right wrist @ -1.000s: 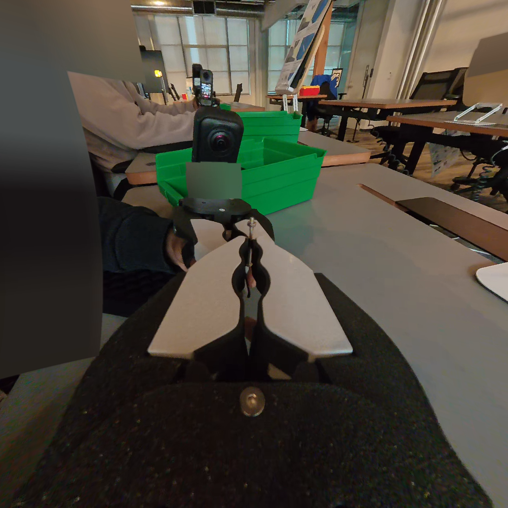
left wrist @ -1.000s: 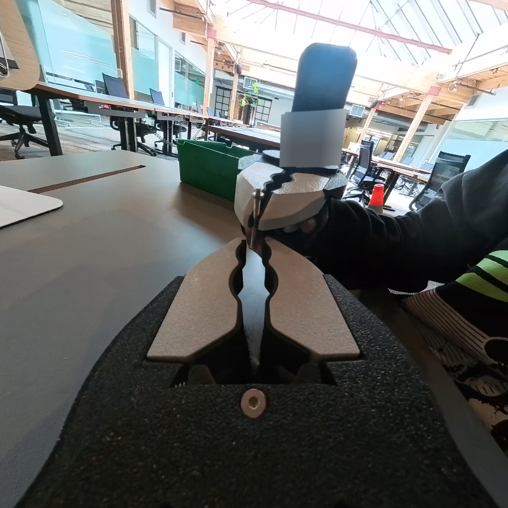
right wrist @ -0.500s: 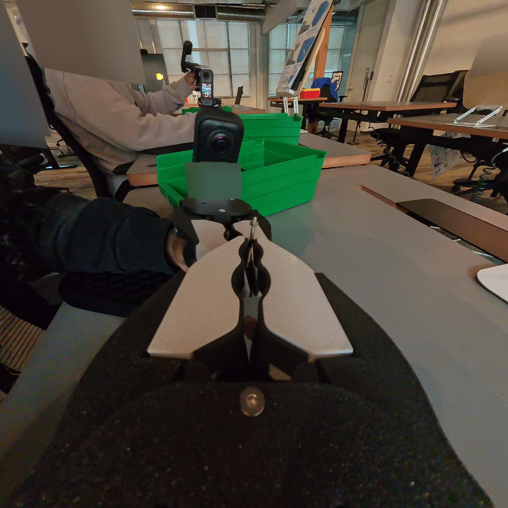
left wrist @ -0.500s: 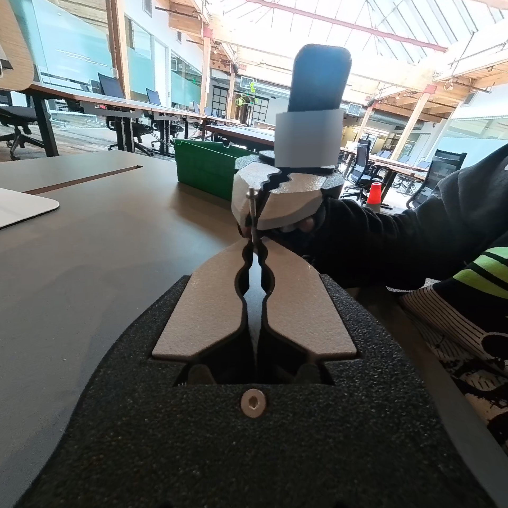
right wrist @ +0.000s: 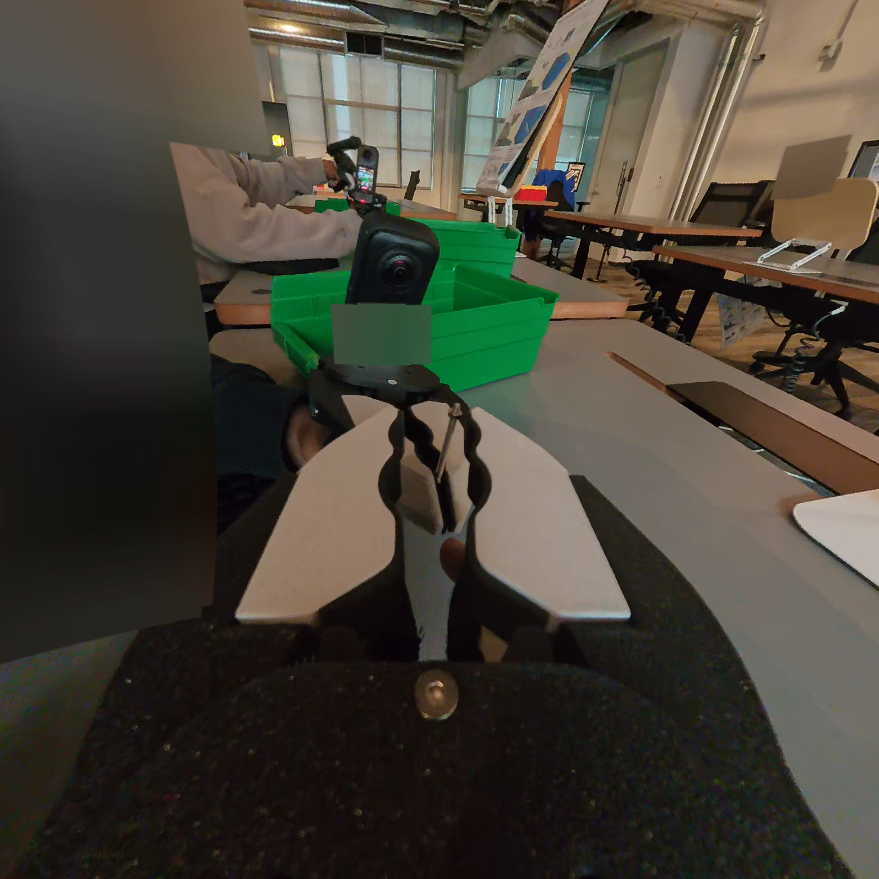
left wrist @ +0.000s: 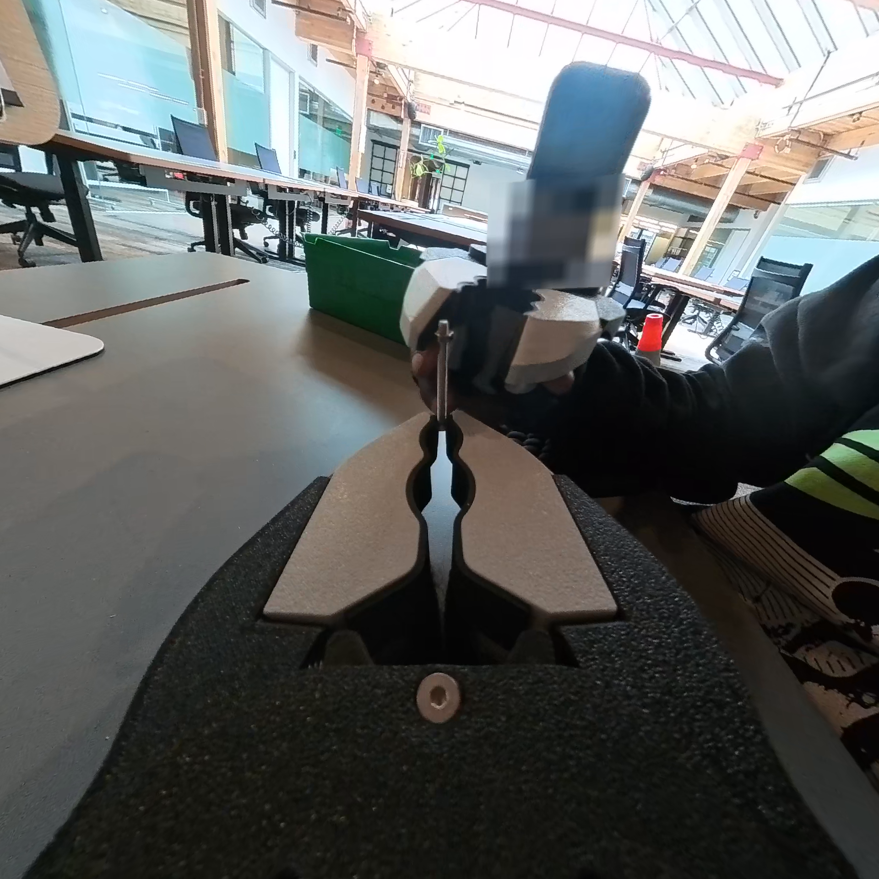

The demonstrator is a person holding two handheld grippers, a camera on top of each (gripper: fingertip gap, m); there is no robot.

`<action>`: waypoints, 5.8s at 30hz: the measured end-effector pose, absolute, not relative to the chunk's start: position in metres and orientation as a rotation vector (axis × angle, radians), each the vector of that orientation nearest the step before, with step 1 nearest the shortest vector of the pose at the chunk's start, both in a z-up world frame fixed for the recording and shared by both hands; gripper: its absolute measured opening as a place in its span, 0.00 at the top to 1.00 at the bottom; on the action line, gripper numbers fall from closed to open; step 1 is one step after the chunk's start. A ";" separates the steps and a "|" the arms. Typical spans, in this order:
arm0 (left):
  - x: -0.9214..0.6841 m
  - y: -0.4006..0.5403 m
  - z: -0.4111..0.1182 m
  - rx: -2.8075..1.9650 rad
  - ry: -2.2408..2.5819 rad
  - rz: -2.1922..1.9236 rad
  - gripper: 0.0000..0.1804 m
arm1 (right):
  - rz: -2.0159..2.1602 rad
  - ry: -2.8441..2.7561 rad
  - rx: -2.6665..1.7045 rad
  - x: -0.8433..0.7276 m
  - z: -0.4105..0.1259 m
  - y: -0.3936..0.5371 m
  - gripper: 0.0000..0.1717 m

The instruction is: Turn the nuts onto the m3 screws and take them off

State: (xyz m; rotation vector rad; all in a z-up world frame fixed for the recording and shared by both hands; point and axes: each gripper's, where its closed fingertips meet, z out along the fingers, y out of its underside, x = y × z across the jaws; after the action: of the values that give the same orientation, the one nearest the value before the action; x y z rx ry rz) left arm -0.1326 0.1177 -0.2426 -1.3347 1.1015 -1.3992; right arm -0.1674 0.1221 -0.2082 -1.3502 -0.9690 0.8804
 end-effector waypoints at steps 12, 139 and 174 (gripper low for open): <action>-0.133 0.119 -0.243 -1.341 1.096 -1.396 0.99 | 0.876 -0.965 -1.337 -0.168 -0.206 0.122 0.87; -0.134 0.124 -0.243 -1.359 1.064 -1.402 0.99 | 0.845 -0.953 -1.330 -0.163 -0.206 0.126 0.93; -0.135 0.125 -0.243 -1.363 1.054 -1.401 0.99 | 0.842 -0.963 -1.337 -0.163 -0.207 0.124 0.94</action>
State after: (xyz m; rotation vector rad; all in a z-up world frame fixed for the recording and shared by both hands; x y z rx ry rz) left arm -0.1349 0.1248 -0.2425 -1.3630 1.0539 -1.4012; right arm -0.1631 0.1243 -0.2066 -1.3365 -0.9630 0.8415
